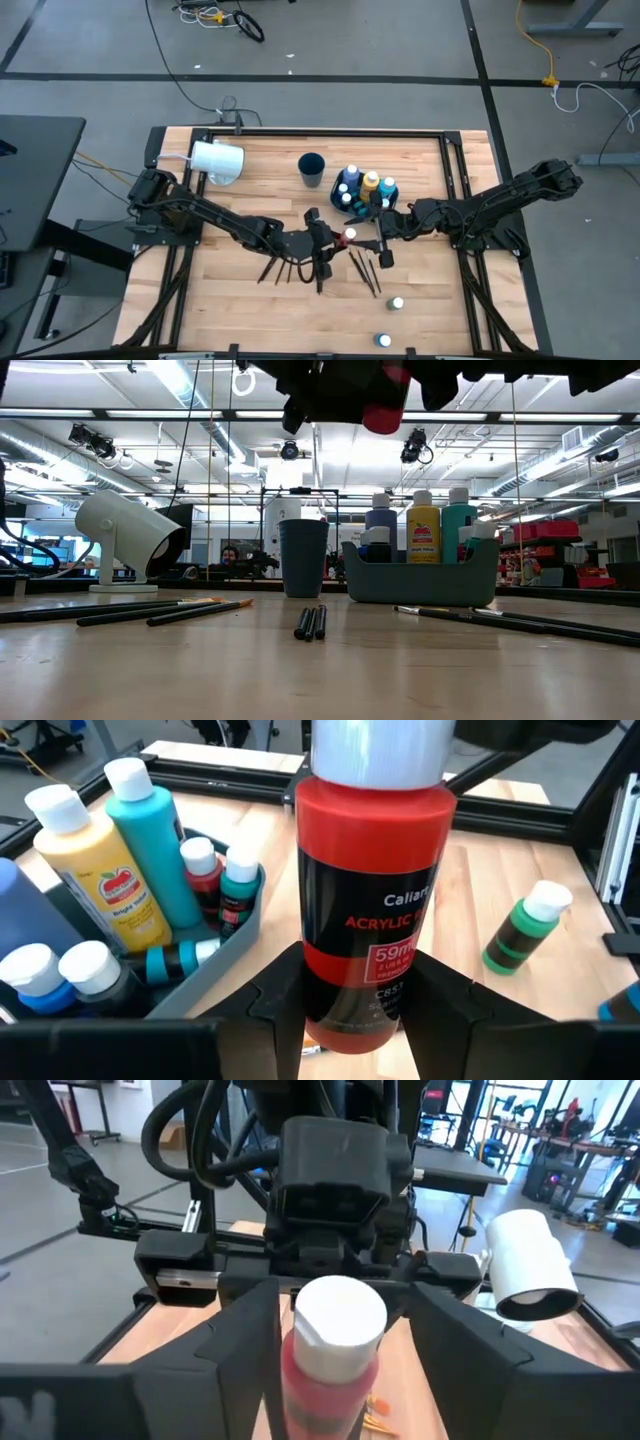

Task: Pick & Place Paint Supplies
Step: Put the small red paint bottle into the blue bin

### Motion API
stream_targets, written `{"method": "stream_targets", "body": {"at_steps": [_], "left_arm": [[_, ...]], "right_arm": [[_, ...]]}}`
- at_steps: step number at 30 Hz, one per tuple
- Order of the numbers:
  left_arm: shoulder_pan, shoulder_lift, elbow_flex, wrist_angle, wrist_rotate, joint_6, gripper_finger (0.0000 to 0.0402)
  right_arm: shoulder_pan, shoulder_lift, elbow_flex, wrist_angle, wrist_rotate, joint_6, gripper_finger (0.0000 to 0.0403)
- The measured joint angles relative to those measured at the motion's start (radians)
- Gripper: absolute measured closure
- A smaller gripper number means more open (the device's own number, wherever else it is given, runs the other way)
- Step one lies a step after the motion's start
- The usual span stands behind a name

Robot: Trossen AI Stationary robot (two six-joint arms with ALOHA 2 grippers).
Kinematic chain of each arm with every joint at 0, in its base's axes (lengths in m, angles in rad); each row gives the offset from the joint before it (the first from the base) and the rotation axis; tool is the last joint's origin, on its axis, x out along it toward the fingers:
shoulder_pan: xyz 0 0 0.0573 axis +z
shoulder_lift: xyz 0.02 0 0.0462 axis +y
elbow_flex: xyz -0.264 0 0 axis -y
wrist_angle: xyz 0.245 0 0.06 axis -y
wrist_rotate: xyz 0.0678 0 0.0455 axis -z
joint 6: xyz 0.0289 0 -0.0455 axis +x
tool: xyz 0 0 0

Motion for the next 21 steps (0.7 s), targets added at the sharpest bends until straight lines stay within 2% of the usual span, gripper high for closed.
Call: {"method": "stream_targets", "body": {"at_steps": [4, 11, 21], "left_arm": [[0.0, 0.0, 0.0, 0.002, -0.004, 0.0, 0.0262], [0.005, 0.0, 0.0, 0.0, -0.008, 0.004, 0.0256], [0.028, 0.0, 0.0, 0.004, -0.007, 0.081, 0.024]], "right_arm": [[0.0, 0.0, 0.0, -0.002, -0.003, 0.0, 0.0207], [0.0, 0.0, 0.0, -0.003, -0.008, 0.004, 0.0286], [0.0, -0.001, 0.0, -0.014, 0.001, -0.001, 0.0274]]}}
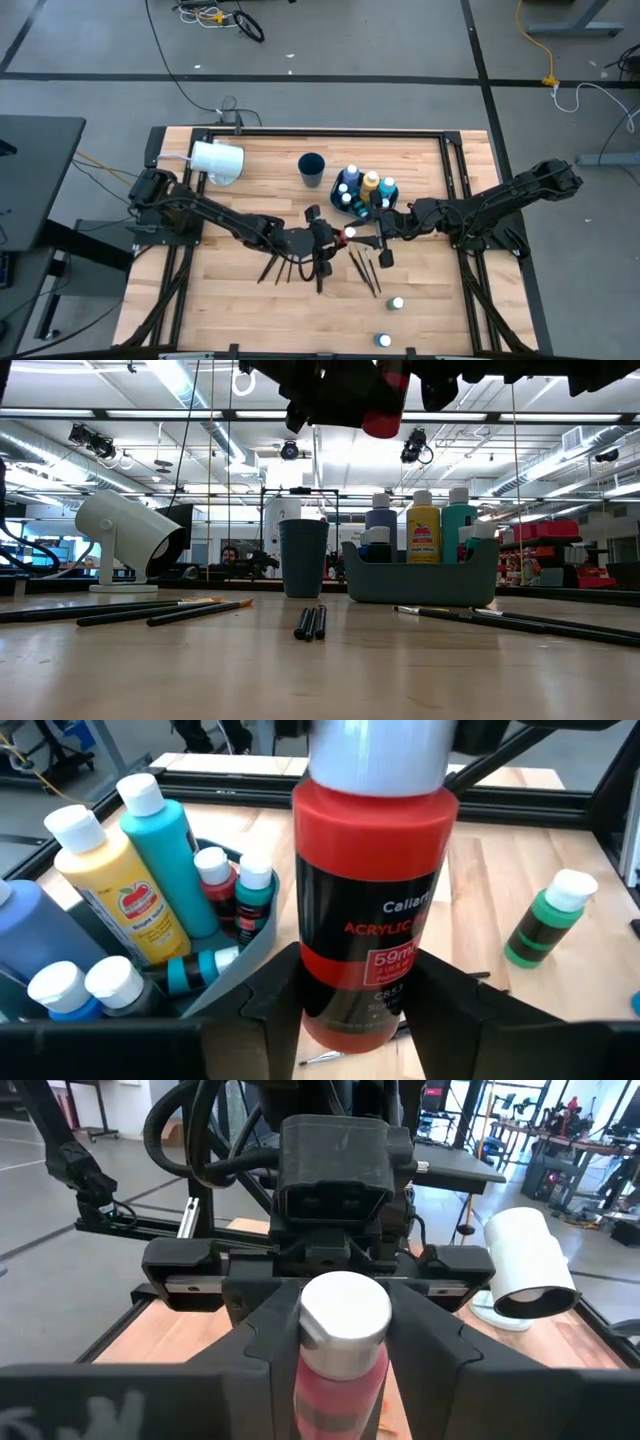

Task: Pick & Place Paint Supplies
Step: Put the small red paint bottle into the blue bin

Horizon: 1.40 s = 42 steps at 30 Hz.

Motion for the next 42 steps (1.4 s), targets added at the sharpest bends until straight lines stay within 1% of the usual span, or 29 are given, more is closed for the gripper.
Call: {"method": "stream_targets", "body": {"at_steps": [3, 6, 8, 11, 14, 16, 18, 21, 32, 36, 40, 42], "left_arm": [[0.006, 0.001, 0.0, -0.001, -0.008, 0.009, 0.0219], [0.008, -0.002, 0.003, 0.008, -0.059, 0.024, 0.0196], [0.008, -0.002, 0.003, 0.005, -0.102, 0.023, 0.0183], [0.008, -0.002, 0.003, 0.004, -0.139, 0.022, 0.0173], [0.008, -0.002, 0.003, 0.001, -0.132, 0.021, 0.0172], [0.008, -0.002, 0.003, 0.0, -0.128, 0.021, 0.0173], [0.008, -0.002, 0.003, -0.001, -0.127, 0.019, 0.0174], [0.008, -0.002, 0.002, -0.001, -0.126, 0.018, 0.0174], [0.007, -0.002, 0.002, -0.002, -0.124, 0.017, 0.0175], [0.008, -0.002, 0.002, -0.002, -0.097, 0.017, 0.0173], [0.007, -0.001, 0.002, -0.003, -0.064, 0.02, 0.0174], [0.007, -0.001, 0.002, -0.003, -0.052, 0.02, 0.0175]], "right_arm": [[0.0, -0.001, 0.001, -0.038, 0.029, 0.003, 0.028], [0.0, 0.003, -0.002, -0.121, 0.099, 0.005, 0.0284], [0.0, 0.002, -0.002, -0.16, 0.184, 0.008, 0.0283], [-0.001, 0.002, -0.002, -0.239, 0.348, 0.052, 0.0279], [-0.013, 0.002, -0.002, -0.286, 0.507, 0.144, 0.0279], [-0.029, 0.002, -0.002, -0.323, 0.565, 0.188, 0.0279], [-0.049, 0.002, -0.002, -0.358, 0.572, 0.212, 0.0279], [-0.079, 0.002, -0.002, -0.406, 0.537, 0.267, 0.0279], [-0.144, 0.002, -0.002, -0.578, 0.486, 0.322, 0.0279], [-0.153, 0.002, -0.002, -0.606, 0.484, 0.335, 0.0279], [-0.16, 0.004, -0.004, -0.615, 0.435, 0.366, 0.0279], [-0.16, 0.009, -0.023, -0.594, 0.437, 0.372, 0.0279]]}}
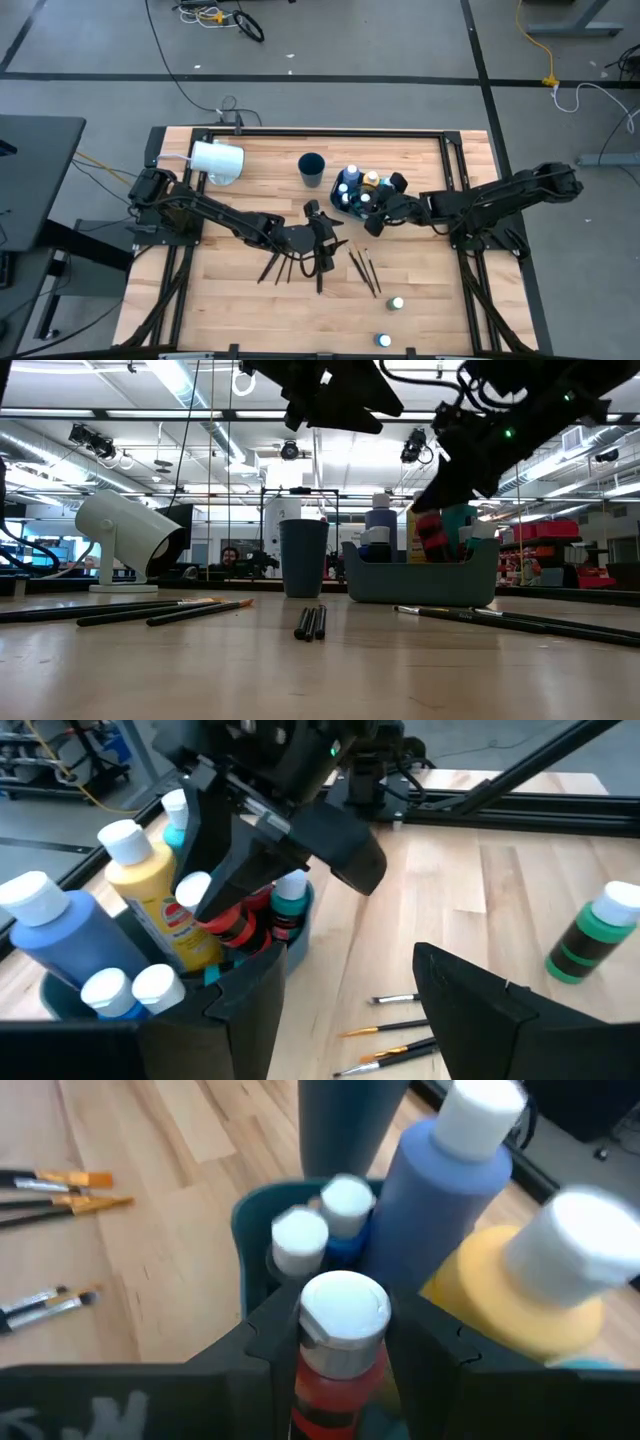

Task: Pick & Place Paint Supplies
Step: Put the small red paint bottle into the blue bin

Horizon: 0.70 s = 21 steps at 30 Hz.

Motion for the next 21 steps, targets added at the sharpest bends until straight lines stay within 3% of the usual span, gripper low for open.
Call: {"method": "stream_targets", "body": {"at_steps": [11, 21], "left_arm": [[0.0, 0.0, 0.0, 0.0, 0.003, 0.002, 0.0175], [0.0, 0.0, 0.0, 0.0, 0.003, 0.019, 0.0175]], "right_arm": [[-0.03, 0.017, -0.152, 0.247, 0.041, -0.035, 0.0268], [-0.039, 0.013, -0.173, 0.29, 0.027, -0.082, 0.0222]]}}
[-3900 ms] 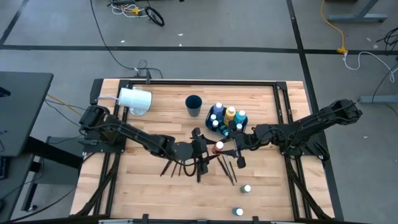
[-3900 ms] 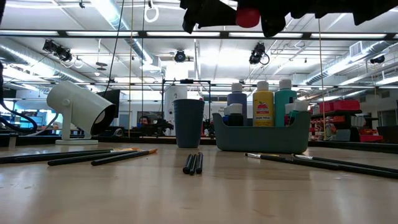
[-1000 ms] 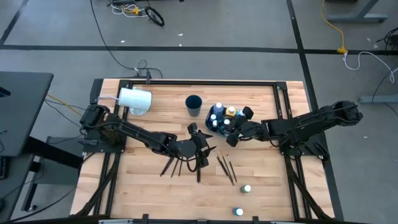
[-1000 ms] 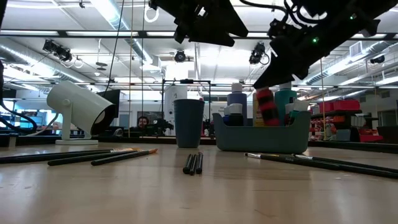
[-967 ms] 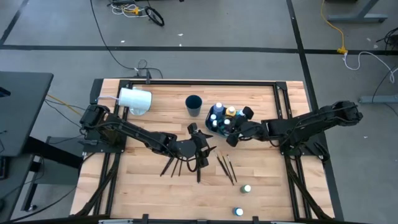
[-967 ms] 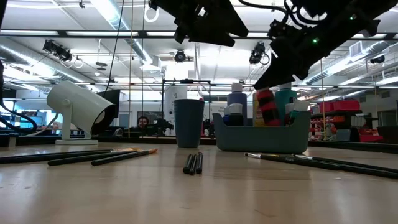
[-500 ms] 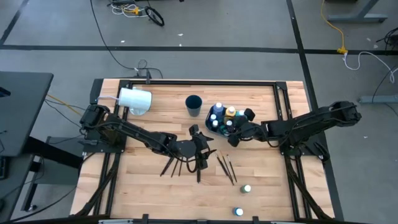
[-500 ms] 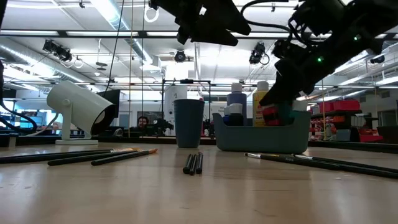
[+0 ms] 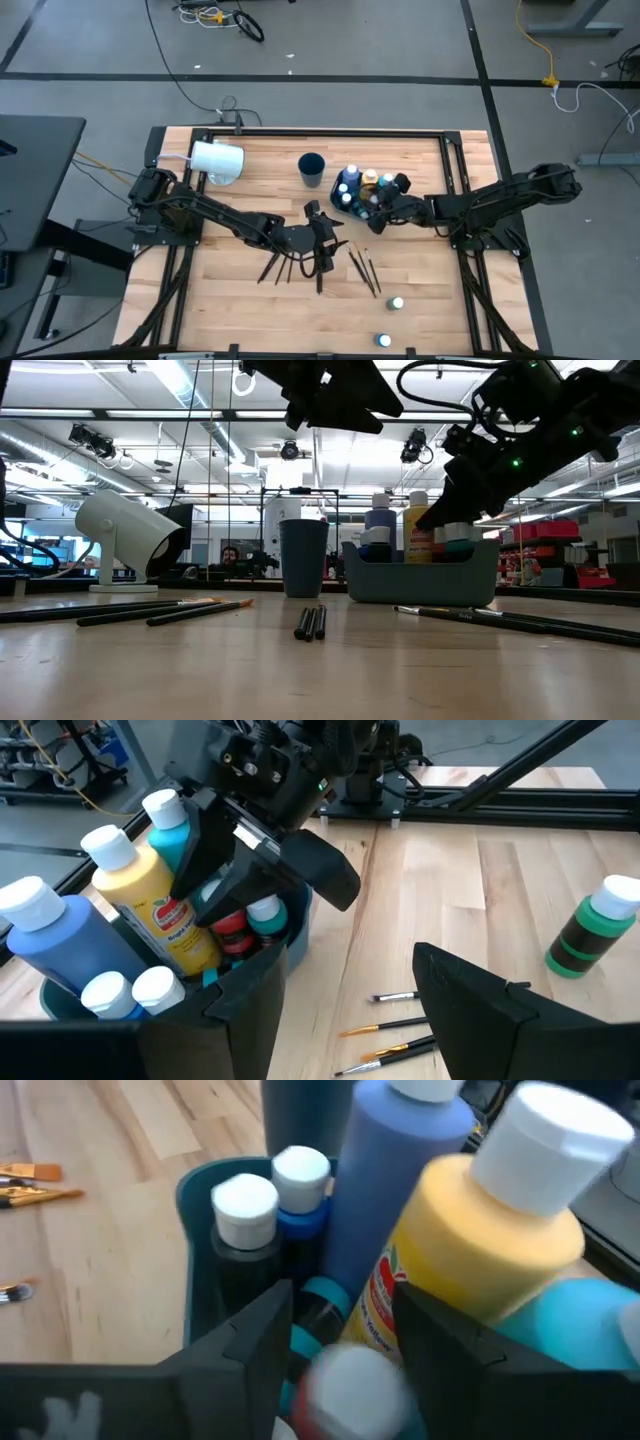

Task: Pick & Place Paint Supplies
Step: Put the small red paint bottle into the blue bin, then put the small green paint bottle into the blue bin

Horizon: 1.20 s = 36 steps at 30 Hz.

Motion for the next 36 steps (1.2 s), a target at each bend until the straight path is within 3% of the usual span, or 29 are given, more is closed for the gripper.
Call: {"method": "stream_targets", "body": {"at_steps": [9, 12, 17, 24, 26, 29, 33, 36], "left_arm": [[0.0, 0.0, 0.0, -0.001, 0.0, 0.001, 0.0174], [0.0, 0.0, 0.0, -0.001, 0.0, 0.001, 0.0175], [0.0, 0.0, 0.0, 0.0, 0.0, 0.001, 0.0173], [0.0, 0.0, 0.0, 0.0, 0.0, 0.001, 0.0175], [0.0, 0.0, 0.0, 0.0, 0.0, 0.001, 0.0173], [0.0, 0.0, -0.001, 0.0, 0.002, -0.006, 0.0173], [0.0, 0.0, -0.001, 0.0, 0.003, -0.016, 0.0175], [0.0, 0.0, -0.001, 0.001, 0.003, -0.017, 0.0174]], "right_arm": [[0.05, -0.072, 0.045, 0.012, -0.003, -0.165, 0.0211], [0.08, -0.118, 0.081, -0.022, -0.075, -0.201, 0.0211], [0.13, -0.194, 0.117, -0.063, -0.407, -0.206, 0.0211], [0.237, -0.208, 0.106, -0.058, -1.036, -0.26, 0.023], [0.287, -0.197, 0.08, -0.033, -1.121, -0.26, 0.0235], [0.364, -0.186, 0.04, 0.021, -1.092, -0.267, 0.0235], [0.43, -0.163, -0.018, 0.067, -0.89, -0.265, 0.0226], [0.46, -0.13, -0.053, 0.144, -0.848, -0.25, 0.0215]]}}
